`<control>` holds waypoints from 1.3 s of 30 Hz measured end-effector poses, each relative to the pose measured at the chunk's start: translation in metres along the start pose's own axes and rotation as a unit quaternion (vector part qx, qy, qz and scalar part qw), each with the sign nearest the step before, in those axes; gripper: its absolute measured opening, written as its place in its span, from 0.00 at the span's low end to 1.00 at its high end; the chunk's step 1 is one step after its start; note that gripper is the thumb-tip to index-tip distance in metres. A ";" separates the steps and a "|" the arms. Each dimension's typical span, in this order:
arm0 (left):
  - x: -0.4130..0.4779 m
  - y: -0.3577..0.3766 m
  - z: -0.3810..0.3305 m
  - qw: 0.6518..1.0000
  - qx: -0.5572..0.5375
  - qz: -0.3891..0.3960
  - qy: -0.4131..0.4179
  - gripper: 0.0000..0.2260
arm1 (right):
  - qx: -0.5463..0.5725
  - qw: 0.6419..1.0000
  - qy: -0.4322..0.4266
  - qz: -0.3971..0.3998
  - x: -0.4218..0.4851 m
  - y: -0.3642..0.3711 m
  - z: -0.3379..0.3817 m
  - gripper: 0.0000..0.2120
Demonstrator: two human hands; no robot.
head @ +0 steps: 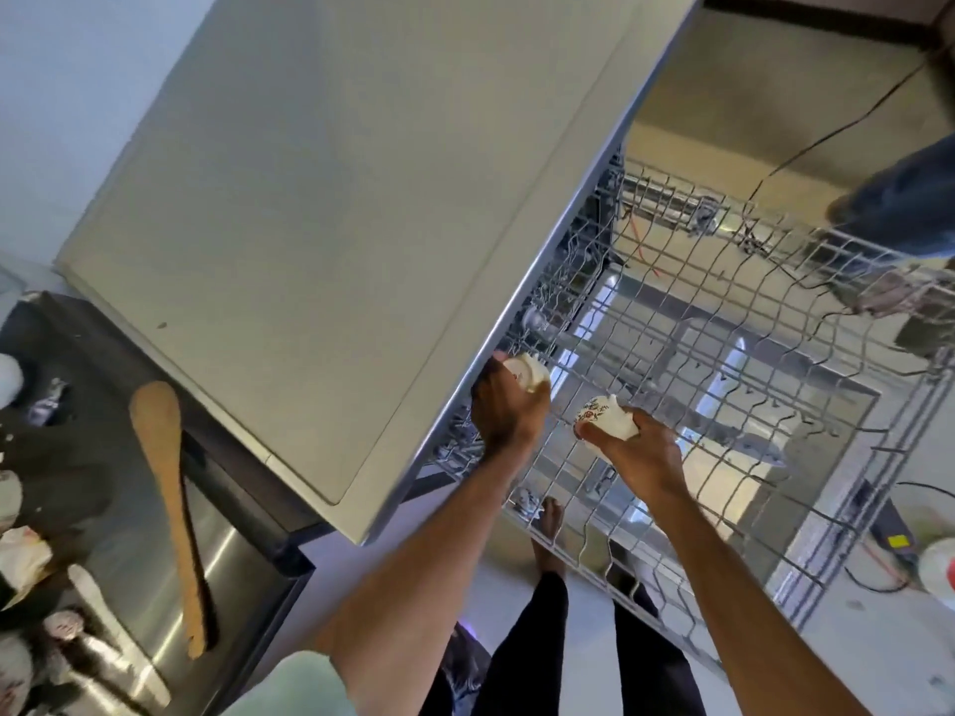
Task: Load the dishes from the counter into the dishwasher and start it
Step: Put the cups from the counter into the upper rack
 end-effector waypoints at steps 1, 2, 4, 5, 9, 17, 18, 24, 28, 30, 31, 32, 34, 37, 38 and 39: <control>0.007 0.004 -0.002 1.000 0.004 -0.008 0.002 0.26 | -0.003 1.000 -0.001 -0.002 0.004 0.002 -0.002 0.35; 0.012 0.006 -0.004 1.000 0.006 -0.010 -0.001 0.25 | -0.005 1.000 -0.001 -0.003 0.007 0.002 -0.003 0.36; 0.022 0.011 -0.004 1.000 0.015 -0.006 -0.013 0.23 | -0.003 1.000 -0.001 -0.001 0.012 0.005 -0.008 0.36; 0.026 0.015 -0.003 0.999 0.027 -0.004 -0.018 0.23 | 0.001 1.000 -0.003 0.000 0.013 0.006 -0.008 0.36; 0.035 0.023 -0.003 0.997 0.071 0.004 -0.008 0.25 | 0.000 1.000 -0.008 0.009 0.015 0.007 -0.011 0.34; 0.049 0.019 -0.005 0.992 0.118 0.039 0.027 0.24 | -0.026 0.999 -0.024 0.017 0.021 0.008 -0.006 0.34; 0.050 0.019 -0.004 0.992 0.119 0.041 0.032 0.25 | -0.029 0.999 -0.029 0.018 0.021 0.008 -0.004 0.33; 0.048 0.018 0.006 0.989 0.118 0.046 0.073 0.29 | -0.117 0.989 -0.087 0.021 0.025 0.014 0.003 0.34; 0.040 0.014 0.016 0.987 0.125 0.043 0.093 0.25 | -0.209 0.970 -0.125 0.018 0.032 0.027 0.009 0.35; 0.033 0.010 0.021 0.987 0.114 0.022 0.111 0.19 | -0.255 0.952 -0.165 0.033 0.038 0.036 0.014 0.34; 0.030 0.009 0.024 0.987 0.108 0.014 0.120 0.17 | -0.278 0.943 -0.181 0.040 0.041 0.041 0.018 0.34; 0.028 0.009 0.027 0.986 0.105 0.007 0.127 0.16 | -0.305 0.933 -0.188 0.046 0.045 0.046 0.022 0.34; 0.025 0.008 0.030 0.986 0.099 0.019 0.134 0.17 | -0.364 0.909 -0.195 0.053 0.051 0.055 0.030 0.36; 0.021 0.007 0.033 0.984 0.111 0.056 0.127 0.21 | -0.407 0.883 -0.227 0.053 0.058 0.071 0.039 0.37; 0.022 0.008 0.035 0.984 0.113 0.062 0.126 0.22 | -0.422 0.874 -0.234 0.057 0.060 0.076 0.039 0.37; 0.022 0.008 0.036 0.984 0.111 0.063 0.127 0.22 | -0.441 0.863 -0.240 0.062 0.061 0.081 0.039 0.37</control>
Point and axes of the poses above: each hand's wrist, its own x-axis towards the middle knuckle, its own y-axis out of the palm, z = x × y, the point moved 3 cm from there along x, towards the middle knuckle, and after that the axes turned 8 degrees about -y, right-handed, at the moved point
